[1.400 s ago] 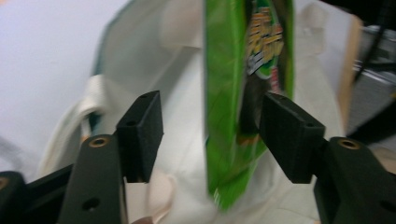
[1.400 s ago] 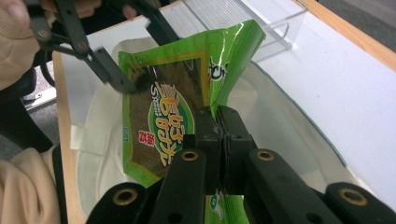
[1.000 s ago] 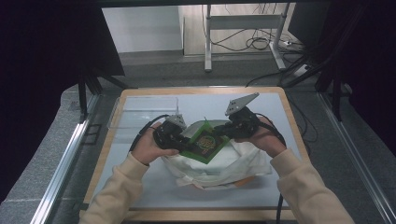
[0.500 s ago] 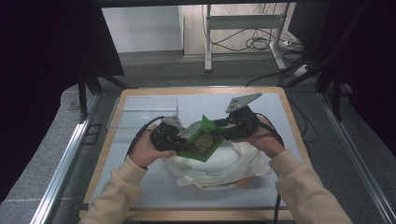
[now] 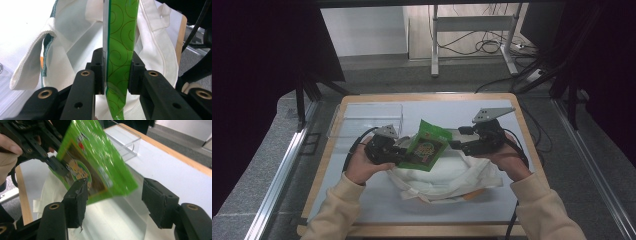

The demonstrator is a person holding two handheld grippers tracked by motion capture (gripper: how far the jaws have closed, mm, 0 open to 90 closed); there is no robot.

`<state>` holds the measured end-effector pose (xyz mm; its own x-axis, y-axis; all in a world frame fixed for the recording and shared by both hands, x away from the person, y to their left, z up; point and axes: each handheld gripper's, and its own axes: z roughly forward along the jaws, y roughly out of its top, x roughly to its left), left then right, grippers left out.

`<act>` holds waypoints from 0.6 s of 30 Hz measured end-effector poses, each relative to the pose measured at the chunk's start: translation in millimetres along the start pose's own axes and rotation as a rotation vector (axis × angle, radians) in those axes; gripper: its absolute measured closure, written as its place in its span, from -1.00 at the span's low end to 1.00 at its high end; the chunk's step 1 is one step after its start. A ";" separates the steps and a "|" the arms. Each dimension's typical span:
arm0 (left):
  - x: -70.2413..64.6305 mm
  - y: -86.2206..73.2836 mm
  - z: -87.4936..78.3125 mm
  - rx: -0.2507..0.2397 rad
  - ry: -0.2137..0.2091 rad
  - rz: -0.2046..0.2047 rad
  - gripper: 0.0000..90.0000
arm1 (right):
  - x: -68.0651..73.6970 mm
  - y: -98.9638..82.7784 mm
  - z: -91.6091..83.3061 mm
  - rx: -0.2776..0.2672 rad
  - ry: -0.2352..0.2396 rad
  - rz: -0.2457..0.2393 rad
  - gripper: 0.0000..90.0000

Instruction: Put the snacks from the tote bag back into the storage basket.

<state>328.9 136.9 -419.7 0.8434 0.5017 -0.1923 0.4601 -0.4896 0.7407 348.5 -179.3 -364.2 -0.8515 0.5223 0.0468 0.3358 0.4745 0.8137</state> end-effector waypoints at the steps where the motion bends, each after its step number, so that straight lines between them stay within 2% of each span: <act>1: -0.6 -0.6 -0.4 -0.005 0.002 0.001 0.62 | -0.3 -2.4 0.1 0.000 0.002 0.003 -0.17; 4: -1.8 -2.4 -0.7 -0.023 -0.008 -0.013 0.61 | -0.5 -12.1 2.7 0.006 -0.004 0.026 -0.21; 6: -2.0 -1.9 -1.4 -0.014 0.000 -0.001 0.61 | 0.0 -18.0 5.7 0.009 -0.002 0.044 -0.22; 8: -2.3 -2.1 -2.1 -0.025 -0.006 -0.005 0.61 | 0.0 -23.9 9.8 0.015 0.003 0.055 -0.24; 14: -3.1 -3.8 -1.9 -0.031 -0.007 -0.007 0.61 | 1.8 -39.2 19.1 0.006 0.042 0.096 -0.25; 16: -4.5 -3.5 -2.9 -0.044 -0.024 -0.012 0.61 | 3.3 -43.5 22.6 0.007 0.052 0.104 -0.26; 18: -6.5 -2.8 -3.8 -0.054 -0.023 -0.013 0.61 | 5.0 -47.1 25.8 0.005 0.065 0.112 -0.26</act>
<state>321.1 137.7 -418.1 0.8442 0.4904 -0.2164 0.4557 -0.4440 0.7714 338.8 -180.7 -417.3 -0.8331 0.5248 0.1748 0.4317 0.4192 0.7987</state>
